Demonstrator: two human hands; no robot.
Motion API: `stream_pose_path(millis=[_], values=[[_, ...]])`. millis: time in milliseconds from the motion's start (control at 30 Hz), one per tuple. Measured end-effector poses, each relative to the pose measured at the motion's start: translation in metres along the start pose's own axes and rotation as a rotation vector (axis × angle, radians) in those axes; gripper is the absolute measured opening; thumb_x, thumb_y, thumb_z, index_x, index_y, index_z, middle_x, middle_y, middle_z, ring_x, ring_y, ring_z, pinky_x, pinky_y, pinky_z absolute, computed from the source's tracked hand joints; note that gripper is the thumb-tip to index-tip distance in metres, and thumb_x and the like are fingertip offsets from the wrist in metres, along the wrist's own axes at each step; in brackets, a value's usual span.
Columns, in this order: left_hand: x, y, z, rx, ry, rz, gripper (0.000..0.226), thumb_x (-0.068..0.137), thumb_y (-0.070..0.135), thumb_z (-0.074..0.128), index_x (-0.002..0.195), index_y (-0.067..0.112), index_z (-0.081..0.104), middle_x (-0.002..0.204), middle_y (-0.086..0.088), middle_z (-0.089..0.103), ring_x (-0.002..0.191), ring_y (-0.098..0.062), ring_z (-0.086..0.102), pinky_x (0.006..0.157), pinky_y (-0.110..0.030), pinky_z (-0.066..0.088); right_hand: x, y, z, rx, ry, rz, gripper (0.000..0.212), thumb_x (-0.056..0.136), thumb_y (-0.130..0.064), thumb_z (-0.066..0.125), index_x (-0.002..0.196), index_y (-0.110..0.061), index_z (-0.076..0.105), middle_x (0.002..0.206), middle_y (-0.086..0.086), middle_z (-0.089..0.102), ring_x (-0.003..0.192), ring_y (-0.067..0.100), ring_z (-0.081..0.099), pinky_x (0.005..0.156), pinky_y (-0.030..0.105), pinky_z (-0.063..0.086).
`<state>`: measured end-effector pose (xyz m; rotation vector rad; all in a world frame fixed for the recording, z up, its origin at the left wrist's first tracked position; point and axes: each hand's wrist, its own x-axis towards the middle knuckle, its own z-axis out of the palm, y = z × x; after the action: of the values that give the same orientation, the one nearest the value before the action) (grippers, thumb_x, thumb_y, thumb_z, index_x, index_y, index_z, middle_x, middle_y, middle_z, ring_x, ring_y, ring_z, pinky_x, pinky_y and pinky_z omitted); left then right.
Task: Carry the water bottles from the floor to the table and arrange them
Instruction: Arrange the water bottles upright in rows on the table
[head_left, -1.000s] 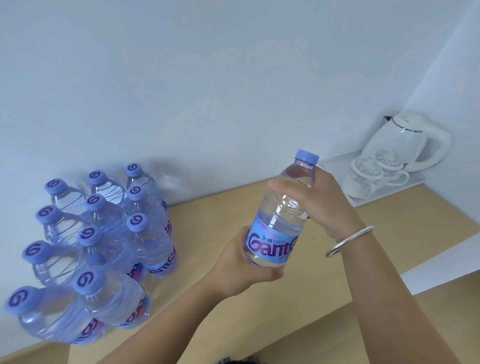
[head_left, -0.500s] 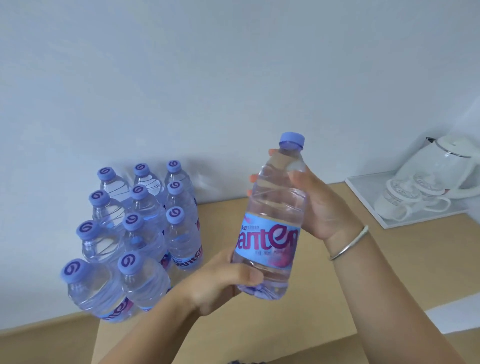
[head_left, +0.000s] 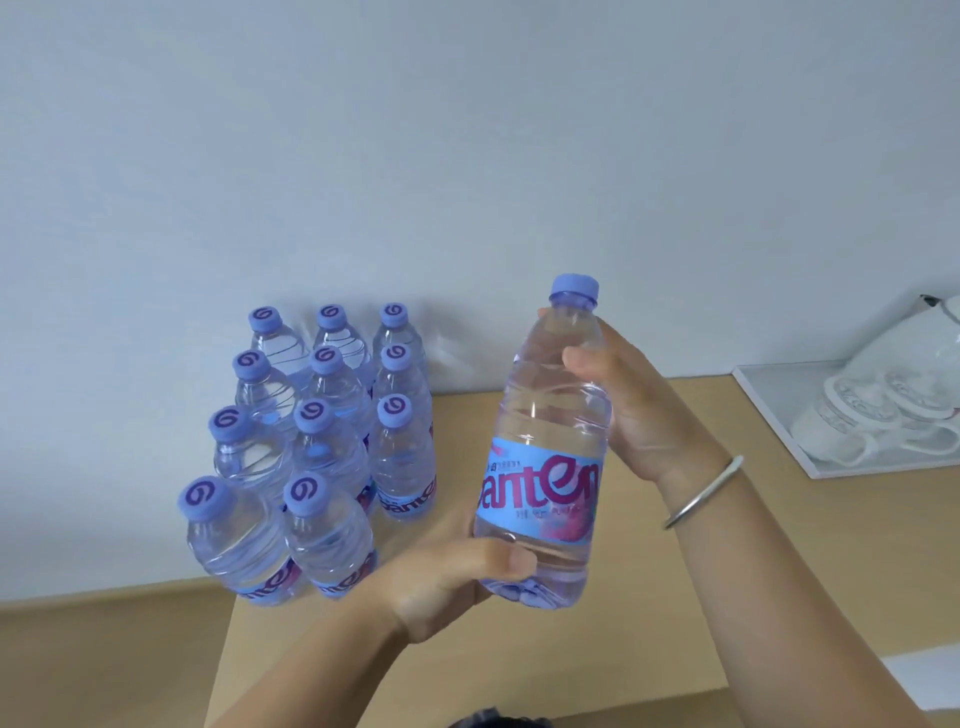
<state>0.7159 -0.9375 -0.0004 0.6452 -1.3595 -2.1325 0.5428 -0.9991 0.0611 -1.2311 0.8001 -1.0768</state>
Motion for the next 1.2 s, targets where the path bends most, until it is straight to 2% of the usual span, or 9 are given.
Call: stream_pose_path(millis=[100, 267, 367, 467, 633, 833, 933, 1033, 1200], values=[[-0.006, -0.011, -0.005, 0.148, 0.187, 0.041, 0.026, 0.062, 0.013, 0.07, 0.087, 0.014, 0.063, 0.073, 0.002, 0.064, 0.066, -0.01, 0.058, 0.06, -0.019, 0.047, 0.001, 0.009, -0.002, -0.272, -0.005, 0.114, 0.022, 0.075, -0.031, 0.065, 0.094, -0.021, 0.063, 0.095, 0.0, 0.072, 0.091, 0.017, 0.068, 0.078, 0.032, 0.056], [-0.018, -0.042, -0.021, 0.219, 0.425, 0.026, 0.038, 0.06, 0.002, 0.076, 0.093, 0.015, 0.062, 0.078, -0.004, 0.067, 0.069, -0.016, 0.062, 0.062, -0.027, 0.051, 0.006, 0.037, 0.015, -0.41, -0.057, 0.179, 0.004, 0.084, -0.023, 0.066, 0.083, -0.026, 0.064, 0.081, -0.012, 0.07, 0.072, 0.003, 0.064, 0.058, 0.013, 0.049], [-0.028, -0.058, -0.031, 0.223, 0.511, -0.012, 0.045, 0.058, 0.005, 0.079, 0.097, 0.016, 0.06, 0.082, -0.006, 0.068, 0.071, -0.016, 0.063, 0.064, -0.029, 0.053, 0.011, 0.054, 0.031, -0.43, -0.045, 0.176, 0.024, 0.072, -0.026, 0.075, 0.09, -0.018, 0.061, 0.089, -0.004, 0.071, 0.078, 0.005, 0.065, 0.064, 0.016, 0.049], [-0.036, -0.074, -0.041, 0.183, 0.635, -0.064, 0.055, 0.052, 0.01, 0.08, 0.102, 0.016, 0.058, 0.086, -0.001, 0.07, 0.076, -0.012, 0.065, 0.071, -0.029, 0.056, 0.015, 0.074, 0.048, -0.503, -0.041, 0.174, 0.023, 0.067, -0.031, 0.077, 0.082, -0.023, 0.061, 0.079, -0.008, 0.07, 0.073, 0.006, 0.065, 0.07, 0.026, 0.049], [-0.046, -0.101, -0.049, 0.161, 0.929, -0.054, 0.048, 0.06, 0.009, 0.076, 0.096, 0.034, 0.057, 0.085, 0.015, 0.07, 0.075, 0.008, 0.062, 0.063, -0.006, 0.047, 0.017, 0.102, 0.071, -0.728, 0.032, 0.192, 0.054, 0.051, -0.06, 0.073, 0.089, -0.023, 0.062, 0.083, -0.006, 0.071, 0.08, 0.01, 0.067, 0.077, 0.034, 0.054], [-0.047, -0.111, -0.044, 0.138, 1.032, -0.04, 0.035, 0.059, 0.018, 0.066, 0.088, 0.036, 0.058, 0.081, 0.017, 0.068, 0.069, 0.011, 0.058, 0.061, -0.005, 0.047, 0.01, 0.123, 0.087, -0.829, 0.113, 0.132, 0.041, 0.055, -0.058, 0.077, 0.081, -0.036, 0.053, 0.075, -0.019, 0.065, 0.073, -0.004, 0.061, 0.063, 0.019, 0.046], [-0.046, -0.116, -0.043, 0.093, 1.054, -0.107, 0.037, 0.068, 0.015, 0.069, 0.097, 0.033, 0.055, 0.089, 0.021, 0.058, 0.072, 0.014, 0.052, 0.057, -0.006, 0.042, 0.006, 0.127, 0.092, -0.882, 0.151, 0.107, 0.044, 0.054, -0.06, 0.075, 0.081, -0.037, 0.049, 0.079, -0.016, 0.065, 0.077, 0.007, 0.063, 0.065, 0.025, 0.047], [-0.041, -0.122, -0.043, -0.02, 1.029, -0.212, 0.036, 0.072, 0.017, 0.07, 0.099, 0.032, 0.053, 0.098, 0.016, 0.049, 0.096, -0.002, 0.047, 0.076, -0.019, 0.037, 0.007, 0.131, 0.092, -0.936, 0.202, 0.058, 0.049, 0.057, -0.054, 0.077, 0.089, -0.03, 0.049, 0.09, -0.004, 0.066, 0.086, 0.021, 0.063, 0.071, 0.033, 0.05], [-0.035, -0.122, -0.045, -0.353, 1.024, -0.165, 0.038, 0.07, 0.002, 0.07, 0.085, 0.031, 0.05, 0.11, 0.005, 0.05, 0.12, -0.017, 0.043, 0.099, -0.03, 0.032, 0.005, 0.141, 0.099, -1.023, 0.254, 0.021, 0.064, 0.056, -0.055, 0.076, 0.104, -0.02, 0.053, 0.092, -0.01, 0.056, 0.092, 0.022, 0.06, 0.067, 0.025, 0.039]])
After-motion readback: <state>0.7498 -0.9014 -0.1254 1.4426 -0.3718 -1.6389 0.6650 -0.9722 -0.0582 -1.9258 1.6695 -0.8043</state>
